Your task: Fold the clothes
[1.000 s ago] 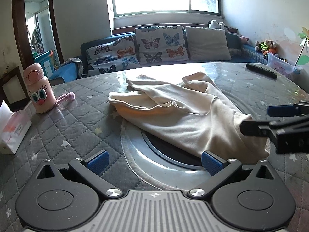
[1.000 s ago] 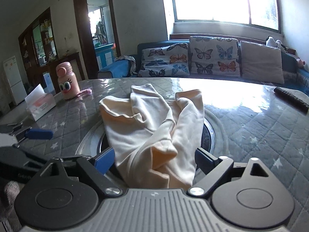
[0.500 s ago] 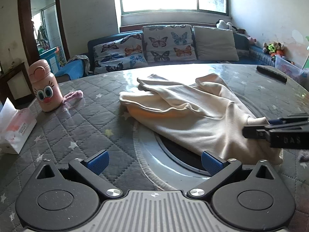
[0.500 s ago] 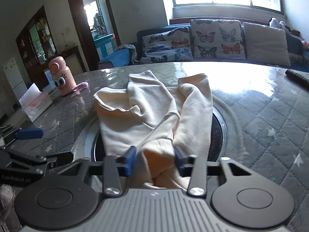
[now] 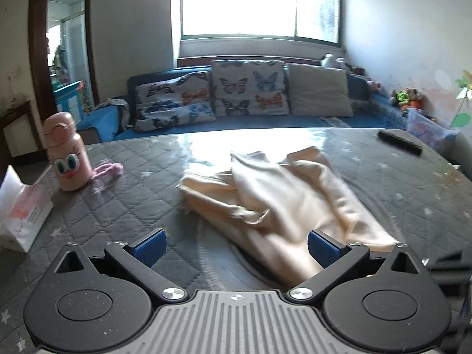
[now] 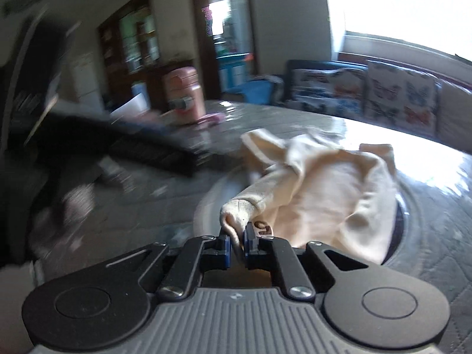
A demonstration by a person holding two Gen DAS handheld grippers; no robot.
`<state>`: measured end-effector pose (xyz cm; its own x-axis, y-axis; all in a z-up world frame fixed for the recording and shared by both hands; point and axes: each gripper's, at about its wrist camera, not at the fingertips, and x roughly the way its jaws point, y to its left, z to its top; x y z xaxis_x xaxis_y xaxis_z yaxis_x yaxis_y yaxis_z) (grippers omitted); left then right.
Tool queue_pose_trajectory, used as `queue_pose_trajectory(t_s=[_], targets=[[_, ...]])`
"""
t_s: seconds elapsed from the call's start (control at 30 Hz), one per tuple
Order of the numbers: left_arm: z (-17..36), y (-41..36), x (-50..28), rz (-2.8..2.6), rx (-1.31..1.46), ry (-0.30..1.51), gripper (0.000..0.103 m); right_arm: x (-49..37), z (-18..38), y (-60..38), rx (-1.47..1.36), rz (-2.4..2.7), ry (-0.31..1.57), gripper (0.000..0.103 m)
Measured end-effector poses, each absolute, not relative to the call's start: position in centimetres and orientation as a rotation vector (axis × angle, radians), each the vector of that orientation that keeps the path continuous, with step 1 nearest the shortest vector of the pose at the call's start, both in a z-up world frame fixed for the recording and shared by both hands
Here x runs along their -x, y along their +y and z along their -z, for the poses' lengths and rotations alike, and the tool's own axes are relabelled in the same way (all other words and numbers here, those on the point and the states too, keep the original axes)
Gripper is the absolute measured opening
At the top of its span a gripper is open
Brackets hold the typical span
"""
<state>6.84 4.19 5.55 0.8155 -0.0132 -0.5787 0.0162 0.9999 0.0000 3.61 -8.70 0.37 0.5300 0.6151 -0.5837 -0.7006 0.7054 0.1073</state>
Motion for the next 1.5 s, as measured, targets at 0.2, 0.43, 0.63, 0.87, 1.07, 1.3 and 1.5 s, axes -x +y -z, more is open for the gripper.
queue_pose_trajectory(t_s=[0.2,0.43,0.63,0.87,1.07,1.3,1.5], targets=[[-4.7,2.1,-7.1,0.123,-0.062,0.654,0.103,-0.4,0.2,-7.0,0.221,-0.896,0.661,0.007],[-2.5,1.1,-8.3,0.186,-0.118,0.735,0.094,2.0,0.4,-6.3,0.238,-1.021,0.710,0.007],[-1.3,1.8,-8.7,0.173,-0.105,0.779,0.084,2.5,-0.5,-7.3,0.218,-1.067,0.726,0.025],[-1.0,2.3,-8.8,0.169,-0.097,0.794,0.084,-1.0,-3.0,-11.8,0.083,-0.979,0.734,0.025],[-1.3,2.1,-10.2,0.164,-0.100,0.790,0.084,-6.4,-4.0,-15.3,0.040,-0.764,0.710,0.025],[-1.7,1.6,-12.6,0.159,-0.101,0.785,0.084,-14.8,-1.2,-16.1,-0.022,-0.567,0.734,0.025],[-1.3,0.9,-15.6,0.157,-0.087,0.791,0.084,-20.2,1.2,-16.0,-0.099,-0.494,0.754,0.025]])
